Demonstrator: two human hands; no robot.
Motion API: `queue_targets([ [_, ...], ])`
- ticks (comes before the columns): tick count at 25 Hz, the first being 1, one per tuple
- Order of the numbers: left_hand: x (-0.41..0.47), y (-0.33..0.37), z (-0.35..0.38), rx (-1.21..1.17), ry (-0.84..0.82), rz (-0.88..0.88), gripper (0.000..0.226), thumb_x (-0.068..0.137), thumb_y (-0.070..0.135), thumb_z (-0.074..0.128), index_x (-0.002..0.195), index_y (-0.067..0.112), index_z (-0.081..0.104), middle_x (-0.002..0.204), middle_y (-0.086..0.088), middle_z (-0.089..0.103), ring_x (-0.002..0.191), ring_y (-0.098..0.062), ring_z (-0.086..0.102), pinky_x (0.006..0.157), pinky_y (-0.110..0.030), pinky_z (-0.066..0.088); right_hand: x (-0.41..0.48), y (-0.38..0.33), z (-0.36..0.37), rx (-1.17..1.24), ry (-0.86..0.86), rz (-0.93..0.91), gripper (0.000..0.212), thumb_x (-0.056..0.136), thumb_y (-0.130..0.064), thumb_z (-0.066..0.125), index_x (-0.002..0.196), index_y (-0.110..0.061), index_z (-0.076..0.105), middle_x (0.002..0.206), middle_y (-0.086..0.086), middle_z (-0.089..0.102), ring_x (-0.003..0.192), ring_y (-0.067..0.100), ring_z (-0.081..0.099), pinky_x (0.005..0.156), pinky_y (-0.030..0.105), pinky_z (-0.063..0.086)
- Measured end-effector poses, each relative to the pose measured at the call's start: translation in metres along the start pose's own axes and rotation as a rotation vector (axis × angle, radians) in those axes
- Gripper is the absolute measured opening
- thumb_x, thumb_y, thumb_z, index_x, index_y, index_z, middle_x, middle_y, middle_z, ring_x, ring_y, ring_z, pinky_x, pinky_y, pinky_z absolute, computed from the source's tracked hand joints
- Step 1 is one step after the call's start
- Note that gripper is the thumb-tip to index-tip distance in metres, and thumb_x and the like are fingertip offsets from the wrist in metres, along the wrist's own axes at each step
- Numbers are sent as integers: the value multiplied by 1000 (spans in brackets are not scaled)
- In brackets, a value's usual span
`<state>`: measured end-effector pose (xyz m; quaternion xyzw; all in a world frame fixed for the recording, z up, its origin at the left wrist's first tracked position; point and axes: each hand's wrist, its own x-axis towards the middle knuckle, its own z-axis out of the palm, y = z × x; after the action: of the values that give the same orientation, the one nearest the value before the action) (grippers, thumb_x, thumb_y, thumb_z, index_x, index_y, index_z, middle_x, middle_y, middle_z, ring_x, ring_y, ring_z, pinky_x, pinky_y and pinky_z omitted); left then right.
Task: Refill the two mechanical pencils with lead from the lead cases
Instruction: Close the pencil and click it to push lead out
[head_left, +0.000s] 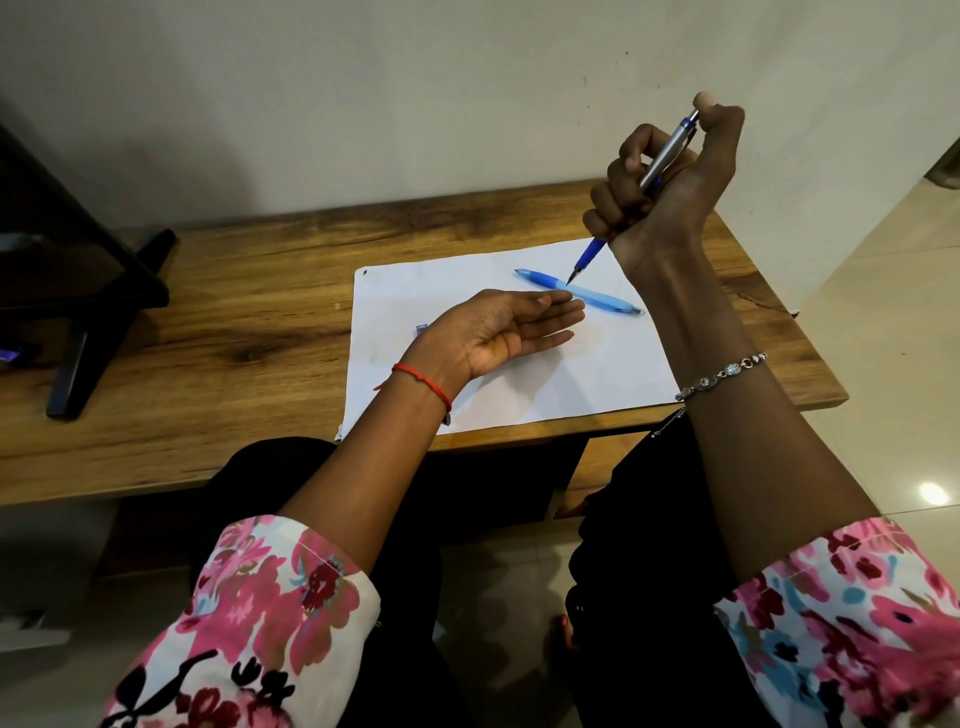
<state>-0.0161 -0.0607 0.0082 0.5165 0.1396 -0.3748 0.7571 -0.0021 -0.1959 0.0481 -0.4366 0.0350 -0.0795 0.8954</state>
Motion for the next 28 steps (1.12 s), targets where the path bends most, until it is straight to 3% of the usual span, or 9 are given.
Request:
queue_targets([
  [3,0,0,-1,6,-12,5,21,94,0,40,102,-5,59,126,-19,58,116,-27,57,90,-34,49,1,1,-1,24,-7,3,61,93,-52,23,53,-9,40,40,-2,16,41,13,9,46,20,13],
  [12,1,1,-2,-5,-12,18,22,94,0,41,110,-6,56,125,-19,59,114,-27,58,90,-35,49,2,0,-4,31,-9,8,60,93,-51,24,55,-8,41,40,-3,16,41,13,10,45,19,15],
  [18,1,2,-3,-11,-16,16,22,94,-1,40,109,-5,56,126,-19,58,113,-27,58,91,-35,48,6,4,-5,21,-53,14,70,93,-60,22,57,-5,48,40,-1,19,43,14,14,46,22,17],
  [22,2,2,-3,-6,-10,15,22,94,0,41,107,-5,57,124,-18,60,105,-25,61,90,-34,49,6,5,-6,83,-32,10,72,93,-60,23,50,-5,44,38,0,18,41,14,14,46,23,15],
  [28,1,2,-3,-7,-11,16,23,94,-1,39,108,-6,57,120,-18,61,115,-27,58,91,-34,49,5,-1,-10,210,27,4,67,90,-58,24,43,-11,33,41,-2,10,40,14,8,44,21,12],
])
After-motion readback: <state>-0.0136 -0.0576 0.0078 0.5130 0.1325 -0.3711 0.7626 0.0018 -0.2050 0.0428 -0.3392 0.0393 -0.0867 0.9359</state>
